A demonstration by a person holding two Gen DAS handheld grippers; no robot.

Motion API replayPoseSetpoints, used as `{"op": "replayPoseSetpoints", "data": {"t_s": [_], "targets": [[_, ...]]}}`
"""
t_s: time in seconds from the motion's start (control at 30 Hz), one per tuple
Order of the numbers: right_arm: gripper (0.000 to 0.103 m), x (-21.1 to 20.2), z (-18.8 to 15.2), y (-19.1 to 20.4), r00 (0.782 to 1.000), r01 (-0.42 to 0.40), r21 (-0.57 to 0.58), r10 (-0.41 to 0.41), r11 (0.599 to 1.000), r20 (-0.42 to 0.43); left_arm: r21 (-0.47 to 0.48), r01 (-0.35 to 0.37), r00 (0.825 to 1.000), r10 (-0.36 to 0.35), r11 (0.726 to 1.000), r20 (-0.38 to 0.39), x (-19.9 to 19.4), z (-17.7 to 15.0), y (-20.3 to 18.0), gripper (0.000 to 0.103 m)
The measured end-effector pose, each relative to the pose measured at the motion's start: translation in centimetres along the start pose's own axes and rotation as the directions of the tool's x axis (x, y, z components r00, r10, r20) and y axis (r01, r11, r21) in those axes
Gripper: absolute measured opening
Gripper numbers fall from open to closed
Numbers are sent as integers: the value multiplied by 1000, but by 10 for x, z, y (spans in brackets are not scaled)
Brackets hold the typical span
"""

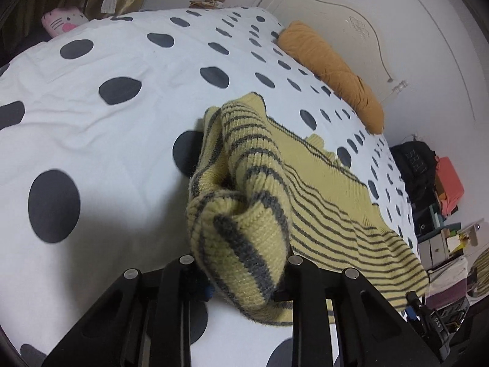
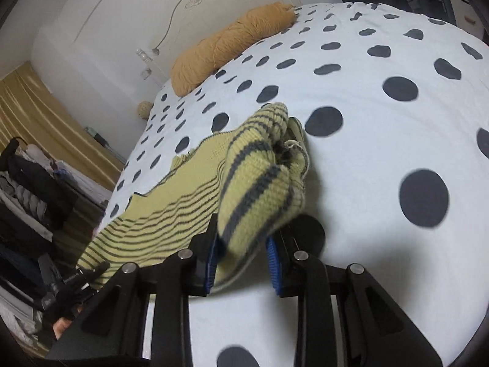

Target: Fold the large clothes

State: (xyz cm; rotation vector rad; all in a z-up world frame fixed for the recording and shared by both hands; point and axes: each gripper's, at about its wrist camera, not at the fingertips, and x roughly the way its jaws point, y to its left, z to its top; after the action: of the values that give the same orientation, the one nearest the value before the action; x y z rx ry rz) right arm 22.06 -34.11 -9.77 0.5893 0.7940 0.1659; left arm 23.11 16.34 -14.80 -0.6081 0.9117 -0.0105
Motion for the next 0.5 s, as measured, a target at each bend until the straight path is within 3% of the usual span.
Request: {"op": "replayPoseSetpoints", "data": {"t_s": [0.07,0.13,0.23,0.3,0.4,0.5], "targets": [[31,10,-8,-3,998,21,-38,-23,999,-50,-6,-13,1000,13,1000,-27,5,-4,7,28],[36,27,-12,-23,997,-1,66,7,998,-83,-51,-18,999,16,999,-47,16,-8,16,32],[61,50,-11,-47,987,-104,211,127,972,-96,-103,1,999,-6,995,-48,22,-14,30,44],[62,63,-12,-53,984,-122,241,150,963,-101,-96,-12,999,8,995,-39,22,-16,35,60],[62,77,-5,-57,981,-160,263,184,951,-66,-57,-28,999,26,998,-28,22,-17,37,69],[62,87,3,-47,986,-114,194,135,974,-100,-3,-75,997,75,997,-10,25,-19,32,74]]}}
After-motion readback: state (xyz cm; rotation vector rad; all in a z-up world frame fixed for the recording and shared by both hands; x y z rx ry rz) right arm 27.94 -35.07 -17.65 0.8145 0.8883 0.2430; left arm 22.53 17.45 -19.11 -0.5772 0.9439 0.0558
